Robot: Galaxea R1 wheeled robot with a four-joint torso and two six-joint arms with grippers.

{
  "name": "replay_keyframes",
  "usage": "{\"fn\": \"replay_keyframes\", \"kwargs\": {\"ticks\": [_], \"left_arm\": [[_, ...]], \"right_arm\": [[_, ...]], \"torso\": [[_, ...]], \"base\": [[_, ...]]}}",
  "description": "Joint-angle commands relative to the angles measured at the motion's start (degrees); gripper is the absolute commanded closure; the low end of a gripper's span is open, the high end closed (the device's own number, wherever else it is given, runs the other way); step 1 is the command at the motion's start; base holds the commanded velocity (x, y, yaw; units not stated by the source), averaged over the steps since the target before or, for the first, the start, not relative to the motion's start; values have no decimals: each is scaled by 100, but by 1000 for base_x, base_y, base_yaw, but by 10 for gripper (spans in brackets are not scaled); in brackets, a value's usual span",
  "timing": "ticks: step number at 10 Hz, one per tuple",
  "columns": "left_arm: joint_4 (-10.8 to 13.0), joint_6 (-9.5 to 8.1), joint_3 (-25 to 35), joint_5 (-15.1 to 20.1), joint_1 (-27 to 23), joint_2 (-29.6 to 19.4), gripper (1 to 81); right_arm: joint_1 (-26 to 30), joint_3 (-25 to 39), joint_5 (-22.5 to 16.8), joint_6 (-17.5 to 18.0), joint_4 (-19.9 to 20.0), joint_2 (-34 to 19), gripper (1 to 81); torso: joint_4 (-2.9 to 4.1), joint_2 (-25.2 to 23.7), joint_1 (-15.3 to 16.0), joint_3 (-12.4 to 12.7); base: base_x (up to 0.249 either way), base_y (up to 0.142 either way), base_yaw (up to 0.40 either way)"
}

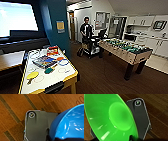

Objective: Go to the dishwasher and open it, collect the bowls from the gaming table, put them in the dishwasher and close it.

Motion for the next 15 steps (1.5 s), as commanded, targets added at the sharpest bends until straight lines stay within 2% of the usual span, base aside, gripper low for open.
{"fn": "replay_keyframes", "kwargs": {"ticks": [1,15], "left_arm": [[14,-34,-5,194,-299,-44,811],[-12,-42,-172,194,-299,-8,811]], "right_arm": [[234,68,-502,-39,-79,53,811],[181,85,-414,-39,-71,106,811]], "torso": [[0,0,0,0],[0,0,-2,0]], "base": [[0,0,-393],[0,0,-393]]}}
